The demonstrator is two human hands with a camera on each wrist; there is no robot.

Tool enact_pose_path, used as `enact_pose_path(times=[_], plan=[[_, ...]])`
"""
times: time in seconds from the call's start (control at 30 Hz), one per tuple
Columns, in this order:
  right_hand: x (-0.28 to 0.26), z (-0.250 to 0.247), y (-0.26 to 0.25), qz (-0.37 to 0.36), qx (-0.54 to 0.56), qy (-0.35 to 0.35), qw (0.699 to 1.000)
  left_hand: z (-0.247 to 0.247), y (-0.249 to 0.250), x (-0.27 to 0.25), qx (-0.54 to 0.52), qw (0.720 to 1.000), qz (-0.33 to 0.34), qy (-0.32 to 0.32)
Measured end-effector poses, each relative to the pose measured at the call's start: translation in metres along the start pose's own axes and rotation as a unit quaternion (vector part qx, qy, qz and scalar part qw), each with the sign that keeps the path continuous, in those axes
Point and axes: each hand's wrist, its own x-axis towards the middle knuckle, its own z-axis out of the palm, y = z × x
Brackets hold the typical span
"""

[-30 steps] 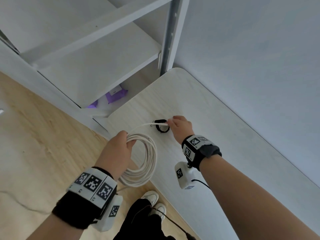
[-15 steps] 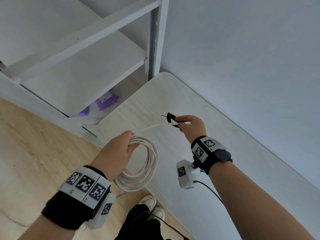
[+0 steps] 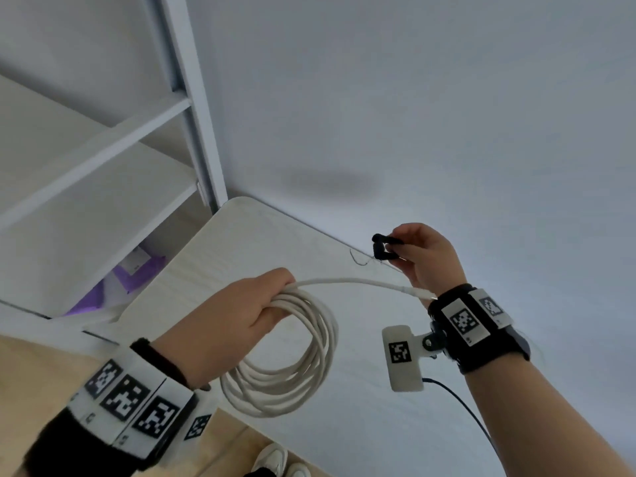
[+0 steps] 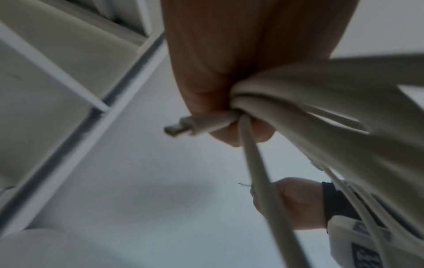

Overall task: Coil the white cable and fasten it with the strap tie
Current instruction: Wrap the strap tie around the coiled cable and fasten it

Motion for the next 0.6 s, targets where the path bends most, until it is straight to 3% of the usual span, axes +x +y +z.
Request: enact_pose_path(times=[0.17, 0.37, 0.6], plan=[[-0.039, -0.029, -0.035, -0.068, 0.011, -0.006, 0.998, 0.005, 0.054, 0.021, 0.0, 0.996, 0.076, -0.036], [-0.085, -0.044, -0.06, -0.16, -0.137, 0.037, 0.977, 0.021, 0.098, 0.041, 0.0, 0.99, 0.134, -0.044], [-0.122, -0.054, -0.076, -0.217, -0.152, 0.071, 0.962, 0.046, 0.139, 0.058, -0.083, 0.981, 0.13, -0.117]])
